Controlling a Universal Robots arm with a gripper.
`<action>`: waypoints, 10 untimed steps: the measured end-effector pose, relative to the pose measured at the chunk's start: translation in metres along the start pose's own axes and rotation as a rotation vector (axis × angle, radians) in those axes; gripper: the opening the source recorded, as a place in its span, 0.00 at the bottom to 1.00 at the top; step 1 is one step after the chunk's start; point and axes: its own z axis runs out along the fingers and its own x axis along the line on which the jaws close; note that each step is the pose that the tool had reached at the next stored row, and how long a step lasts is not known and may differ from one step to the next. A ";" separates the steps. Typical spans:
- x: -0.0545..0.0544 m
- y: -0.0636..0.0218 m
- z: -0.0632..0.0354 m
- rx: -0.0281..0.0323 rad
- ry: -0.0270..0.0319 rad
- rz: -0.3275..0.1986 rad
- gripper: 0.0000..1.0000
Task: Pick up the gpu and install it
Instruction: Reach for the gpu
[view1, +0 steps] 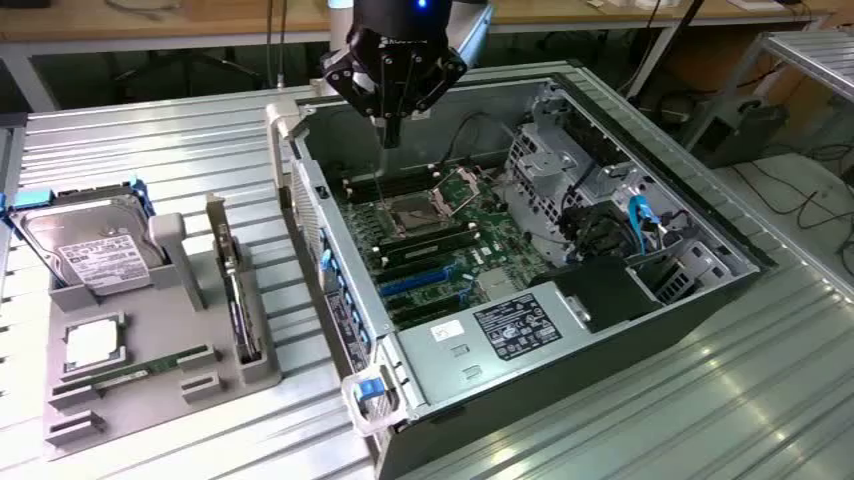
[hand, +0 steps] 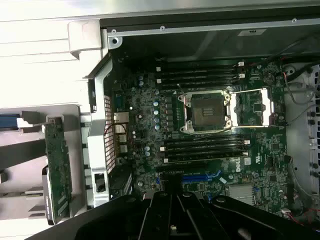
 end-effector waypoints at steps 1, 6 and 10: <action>0.000 0.0000 0.0000 0.0000 0.0000 0.000 0.11; 0.000 0.0000 0.0000 0.0000 0.0000 0.000 0.11; 0.000 0.0000 0.0000 0.0001 0.0000 0.000 0.11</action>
